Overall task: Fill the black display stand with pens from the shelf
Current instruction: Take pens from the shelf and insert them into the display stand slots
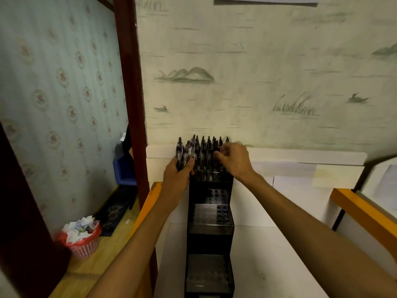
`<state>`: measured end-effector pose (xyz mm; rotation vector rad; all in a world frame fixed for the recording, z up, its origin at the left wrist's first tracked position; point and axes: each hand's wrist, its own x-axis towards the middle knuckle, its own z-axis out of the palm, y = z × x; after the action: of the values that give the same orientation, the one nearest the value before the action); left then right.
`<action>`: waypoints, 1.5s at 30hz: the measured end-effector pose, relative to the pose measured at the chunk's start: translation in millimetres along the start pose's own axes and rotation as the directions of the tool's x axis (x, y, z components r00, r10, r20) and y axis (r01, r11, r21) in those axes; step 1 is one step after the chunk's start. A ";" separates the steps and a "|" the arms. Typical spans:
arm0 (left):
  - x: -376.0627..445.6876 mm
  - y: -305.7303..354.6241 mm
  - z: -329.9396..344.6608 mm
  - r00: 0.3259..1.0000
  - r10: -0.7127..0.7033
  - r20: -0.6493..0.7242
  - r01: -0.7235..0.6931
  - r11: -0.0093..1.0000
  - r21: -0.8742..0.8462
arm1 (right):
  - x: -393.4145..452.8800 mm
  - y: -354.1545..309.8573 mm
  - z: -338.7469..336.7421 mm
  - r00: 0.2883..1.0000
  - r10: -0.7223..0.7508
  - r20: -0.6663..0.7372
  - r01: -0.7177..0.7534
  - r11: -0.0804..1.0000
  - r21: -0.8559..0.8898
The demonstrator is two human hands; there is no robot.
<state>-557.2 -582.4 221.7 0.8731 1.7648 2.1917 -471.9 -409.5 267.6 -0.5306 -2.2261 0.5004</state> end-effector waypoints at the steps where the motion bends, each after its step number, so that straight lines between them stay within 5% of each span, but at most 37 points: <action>1: 0.1 -0.3 0.0 1.000 -0.003 -0.001 0.003 1.000 -0.013 | -2.8 1.5 1.6 1.000 0.006 0.007 -0.006 1.000 0.003; 11: 1.8 -2.0 10.0 0.999 -0.023 -0.035 0.022 0.999 -0.040 | -12.7 0.1 -7.8 0.994 0.095 0.051 -0.100 0.990 0.098; 16: 1.6 -3.1 18.4 1.000 0.005 -0.020 -0.006 1.000 -0.019 | -20.8 -13.4 -23.0 0.959 0.181 0.220 -0.278 0.757 0.591; 27: -3.3 -2.3 33.1 0.997 0.068 0.037 -0.070 0.996 0.055 | -24.6 -17.2 -30.8 0.933 0.219 0.285 -0.359 0.610 0.706; 31: -0.9 -4.1 27.0 0.997 -0.068 0.032 0.066 0.996 0.056 | -15.4 -10.9 -35.2 0.936 0.280 0.214 -0.334 0.511 0.792; 34: 0.4 -5.2 17.8 0.988 -0.136 0.078 0.134 0.990 0.036 | -4.8 -0.5 -39.0 0.954 0.294 0.053 -0.243 0.662 0.709; 38: 1.1 -5.3 10.2 0.982 -0.165 0.091 0.170 0.985 -0.039 | 2.3 8.5 -40.4 0.989 0.131 -0.074 -0.089 0.904 0.417; 45: 3.2 -4.4 7.6 0.988 -0.103 0.111 0.110 0.993 -0.053 | 7.7 3.2 -32.5 0.998 0.000 -0.057 0.015 0.967 0.256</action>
<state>-556.5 -573.3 219.4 0.8464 1.6485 2.0777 -451.1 -396.9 290.7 -0.3950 -2.0689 0.7478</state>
